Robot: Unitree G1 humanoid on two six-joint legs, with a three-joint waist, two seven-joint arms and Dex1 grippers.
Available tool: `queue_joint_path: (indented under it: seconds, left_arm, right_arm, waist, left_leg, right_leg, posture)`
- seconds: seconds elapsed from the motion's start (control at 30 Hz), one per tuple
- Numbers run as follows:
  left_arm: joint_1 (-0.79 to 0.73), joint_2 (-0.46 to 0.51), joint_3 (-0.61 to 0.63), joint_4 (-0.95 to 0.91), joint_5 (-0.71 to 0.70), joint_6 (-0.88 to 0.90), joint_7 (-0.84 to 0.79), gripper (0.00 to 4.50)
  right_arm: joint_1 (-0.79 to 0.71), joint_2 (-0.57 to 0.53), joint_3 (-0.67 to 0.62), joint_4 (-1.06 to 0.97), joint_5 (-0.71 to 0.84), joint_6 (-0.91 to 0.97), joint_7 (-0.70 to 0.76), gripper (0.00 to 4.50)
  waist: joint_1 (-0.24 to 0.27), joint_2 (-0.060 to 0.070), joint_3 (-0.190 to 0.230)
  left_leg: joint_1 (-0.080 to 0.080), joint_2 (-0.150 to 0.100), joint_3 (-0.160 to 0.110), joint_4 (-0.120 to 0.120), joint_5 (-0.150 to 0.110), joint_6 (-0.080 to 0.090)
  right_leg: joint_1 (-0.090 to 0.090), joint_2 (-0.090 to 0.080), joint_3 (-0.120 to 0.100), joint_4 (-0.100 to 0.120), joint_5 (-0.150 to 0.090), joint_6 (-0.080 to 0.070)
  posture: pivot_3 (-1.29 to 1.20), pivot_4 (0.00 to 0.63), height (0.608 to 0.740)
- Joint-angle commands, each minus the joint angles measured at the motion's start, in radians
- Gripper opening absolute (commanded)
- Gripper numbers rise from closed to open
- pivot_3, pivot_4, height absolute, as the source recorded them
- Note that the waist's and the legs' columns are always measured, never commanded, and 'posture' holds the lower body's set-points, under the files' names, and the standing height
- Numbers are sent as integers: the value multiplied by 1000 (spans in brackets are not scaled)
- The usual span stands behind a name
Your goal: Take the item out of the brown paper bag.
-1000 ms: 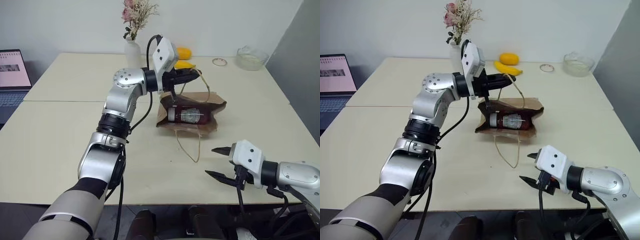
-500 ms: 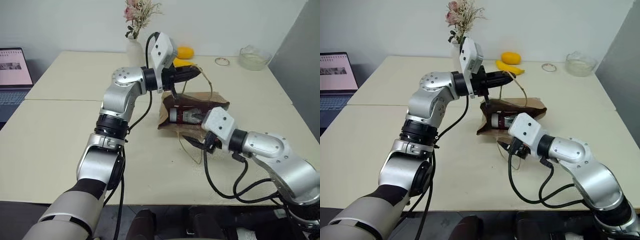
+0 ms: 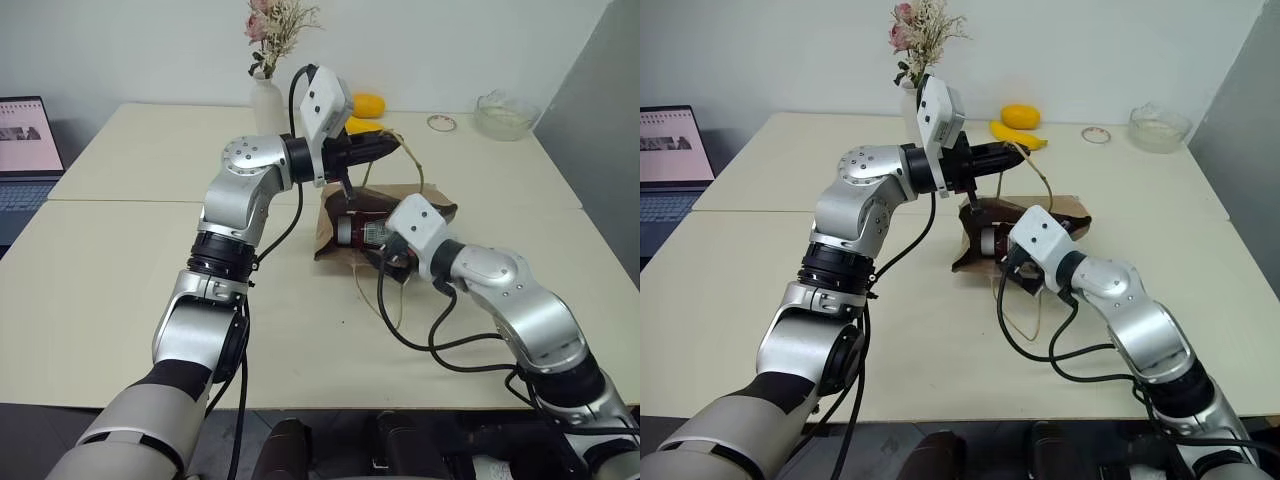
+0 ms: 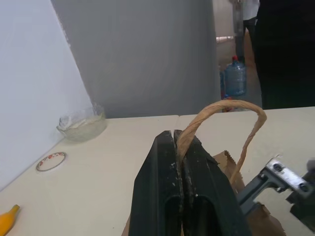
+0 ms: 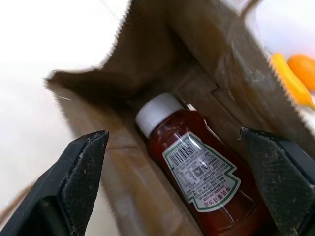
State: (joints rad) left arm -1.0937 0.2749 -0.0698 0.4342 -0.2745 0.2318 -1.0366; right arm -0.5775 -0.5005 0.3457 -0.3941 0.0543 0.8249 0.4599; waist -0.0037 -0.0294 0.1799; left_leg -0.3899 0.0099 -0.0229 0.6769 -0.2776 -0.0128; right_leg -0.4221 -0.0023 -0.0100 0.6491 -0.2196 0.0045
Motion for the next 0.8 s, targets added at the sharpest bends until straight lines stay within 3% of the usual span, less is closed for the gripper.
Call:
queue_joint_path:
  seconds: [0.03,0.4,0.8]
  left_arm:
    - [-14,-2,23,-47,-24,-12,6,0]
    - [-20,13,32,-43,-22,-12,12,0]
    - [-18,20,38,-45,-19,-14,15,0]
  right_arm:
    - [-63,3,51,74,-68,-91,17,4469]
    - [-188,3,209,312,-291,-270,84,4469]
    - [-285,27,293,582,-490,-413,157,4469]
  waist:
    - [-1,0,0]
    - [-2,0,0]
    - [-4,0,0]
  left_leg:
    - [0,0,0,0,0,0]
    - [0,0,0,0,0,0]
    - [0,0,0,0,0,0]
  right_leg:
    - [0,0,0,0,0,0]
    - [-1,0,0,0,0,0]
    - [-1,0,0,1,1,-2]
  posture:
    - [0,150,740]
    - [0,150,740]
    - [0,150,740]
